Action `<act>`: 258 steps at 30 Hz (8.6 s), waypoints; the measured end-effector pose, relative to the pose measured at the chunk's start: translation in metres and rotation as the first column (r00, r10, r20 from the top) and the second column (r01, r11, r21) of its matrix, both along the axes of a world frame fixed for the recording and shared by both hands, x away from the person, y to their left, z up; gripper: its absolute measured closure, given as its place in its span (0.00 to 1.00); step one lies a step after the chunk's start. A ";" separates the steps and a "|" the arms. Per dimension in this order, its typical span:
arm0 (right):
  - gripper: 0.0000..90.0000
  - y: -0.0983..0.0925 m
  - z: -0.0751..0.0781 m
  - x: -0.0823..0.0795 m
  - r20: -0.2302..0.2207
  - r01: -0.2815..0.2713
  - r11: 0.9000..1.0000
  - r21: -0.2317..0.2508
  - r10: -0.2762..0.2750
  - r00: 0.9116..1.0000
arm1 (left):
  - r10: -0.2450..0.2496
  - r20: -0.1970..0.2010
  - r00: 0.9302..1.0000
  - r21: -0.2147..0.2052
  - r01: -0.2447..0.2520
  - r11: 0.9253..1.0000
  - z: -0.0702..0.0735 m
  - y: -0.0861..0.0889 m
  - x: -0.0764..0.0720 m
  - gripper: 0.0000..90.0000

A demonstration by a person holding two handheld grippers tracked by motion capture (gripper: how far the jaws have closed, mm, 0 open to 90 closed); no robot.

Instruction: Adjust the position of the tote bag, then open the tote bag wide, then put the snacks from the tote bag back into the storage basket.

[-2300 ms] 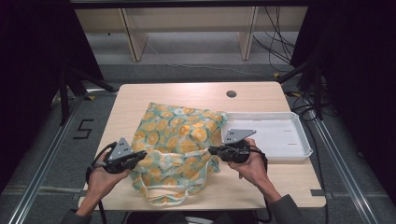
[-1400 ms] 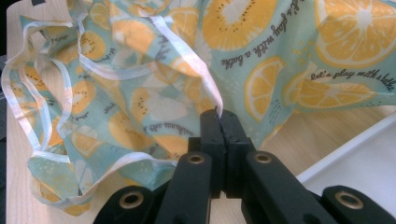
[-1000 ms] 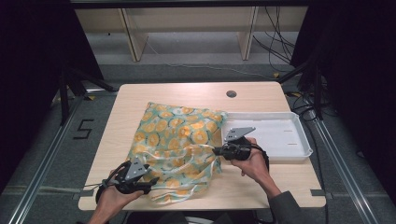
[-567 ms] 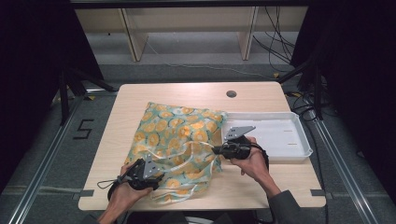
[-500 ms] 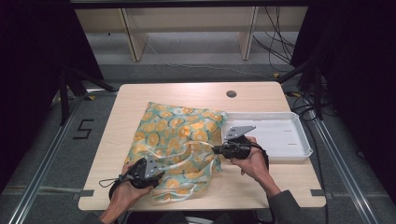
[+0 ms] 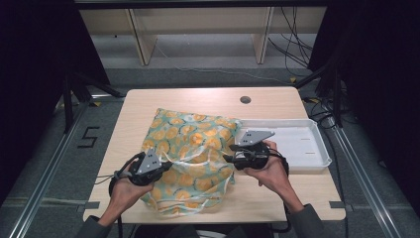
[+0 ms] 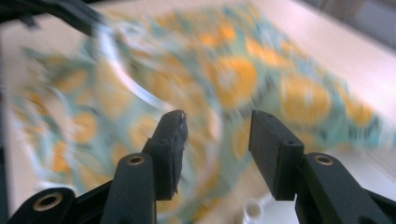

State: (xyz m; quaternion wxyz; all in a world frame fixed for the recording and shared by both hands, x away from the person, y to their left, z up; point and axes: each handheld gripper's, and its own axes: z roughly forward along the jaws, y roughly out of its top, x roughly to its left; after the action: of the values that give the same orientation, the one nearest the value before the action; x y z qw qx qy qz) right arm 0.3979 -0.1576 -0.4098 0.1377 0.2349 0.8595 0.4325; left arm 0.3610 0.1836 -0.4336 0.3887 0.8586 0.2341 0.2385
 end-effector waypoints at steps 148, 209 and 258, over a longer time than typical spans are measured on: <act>0.42 0.038 0.003 0.076 0.017 -0.032 0.998 -0.045 0.032 0.999 | 0.164 -0.259 0.952 -0.305 -0.242 0.921 -0.012 0.021 0.018 0.29; 0.44 0.080 -0.043 0.101 -0.029 -0.215 0.969 -0.125 0.213 0.977 | 0.221 -0.248 0.943 -0.177 -0.268 0.947 -0.054 0.055 -0.054 0.23; 0.57 0.074 0.016 0.084 0.033 -0.252 0.967 0.016 0.252 0.967 | 0.246 -0.232 0.941 -0.159 -0.286 0.945 -0.056 0.060 -0.057 0.22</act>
State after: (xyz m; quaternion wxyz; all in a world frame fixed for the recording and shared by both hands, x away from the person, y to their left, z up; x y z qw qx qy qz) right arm 0.4817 -0.0839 -0.3933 0.0925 0.1184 0.8757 0.4588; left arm 0.3035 0.2441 -0.4891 0.4062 0.7982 0.4096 0.1740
